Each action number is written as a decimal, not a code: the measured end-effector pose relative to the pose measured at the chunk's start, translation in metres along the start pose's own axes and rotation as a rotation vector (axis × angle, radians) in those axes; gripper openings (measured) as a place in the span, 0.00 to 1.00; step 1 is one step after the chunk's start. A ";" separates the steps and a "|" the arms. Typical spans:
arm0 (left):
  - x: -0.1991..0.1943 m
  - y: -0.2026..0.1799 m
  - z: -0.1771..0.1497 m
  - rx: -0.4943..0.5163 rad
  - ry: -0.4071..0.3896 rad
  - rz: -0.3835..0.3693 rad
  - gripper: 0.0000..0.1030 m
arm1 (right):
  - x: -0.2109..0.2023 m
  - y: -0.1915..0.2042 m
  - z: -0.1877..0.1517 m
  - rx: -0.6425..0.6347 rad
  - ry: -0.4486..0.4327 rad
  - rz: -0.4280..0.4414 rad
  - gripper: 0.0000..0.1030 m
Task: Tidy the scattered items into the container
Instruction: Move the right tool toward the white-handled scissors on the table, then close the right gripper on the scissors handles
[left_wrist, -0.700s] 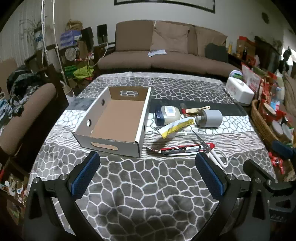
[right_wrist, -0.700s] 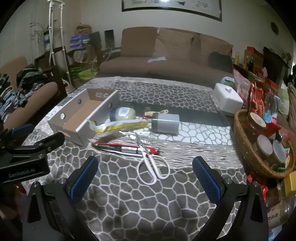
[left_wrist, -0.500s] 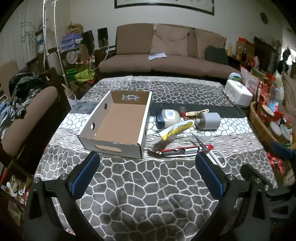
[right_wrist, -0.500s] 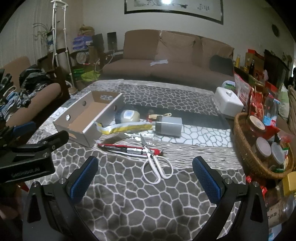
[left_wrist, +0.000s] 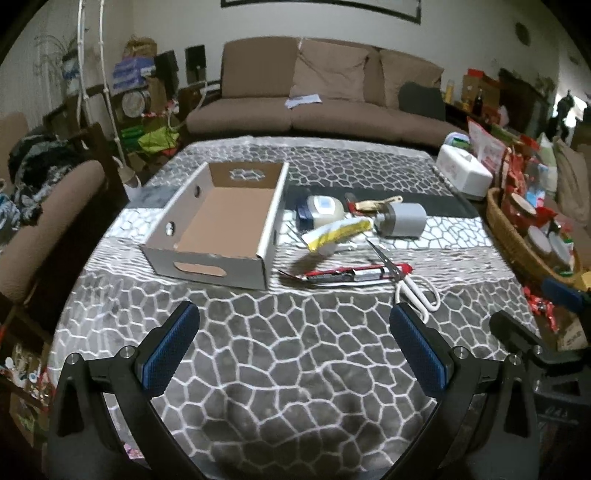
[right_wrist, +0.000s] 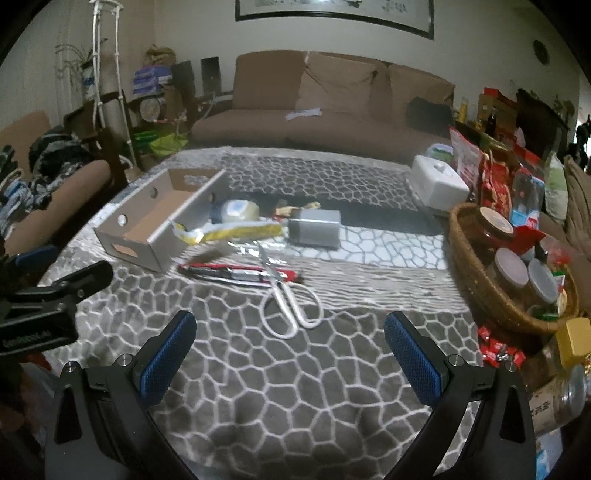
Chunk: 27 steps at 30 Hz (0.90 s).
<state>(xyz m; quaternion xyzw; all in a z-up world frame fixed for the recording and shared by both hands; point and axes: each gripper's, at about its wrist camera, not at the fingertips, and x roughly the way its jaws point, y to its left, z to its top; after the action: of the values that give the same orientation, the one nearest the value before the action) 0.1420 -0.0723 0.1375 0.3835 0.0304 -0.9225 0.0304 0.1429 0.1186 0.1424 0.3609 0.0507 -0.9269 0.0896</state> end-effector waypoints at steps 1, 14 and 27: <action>0.005 -0.002 0.000 0.002 0.006 -0.006 1.00 | 0.002 -0.004 -0.001 0.006 0.004 -0.001 1.00; 0.092 -0.063 -0.011 0.017 0.131 -0.215 0.99 | 0.100 -0.067 -0.011 0.051 0.148 0.122 0.75; 0.138 -0.090 -0.012 0.006 0.213 -0.242 0.62 | 0.151 -0.060 0.002 -0.056 0.225 0.243 0.43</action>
<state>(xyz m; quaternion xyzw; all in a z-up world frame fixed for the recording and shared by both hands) 0.0462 0.0135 0.0337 0.4727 0.0766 -0.8737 -0.0853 0.0197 0.1571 0.0432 0.4633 0.0423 -0.8611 0.2049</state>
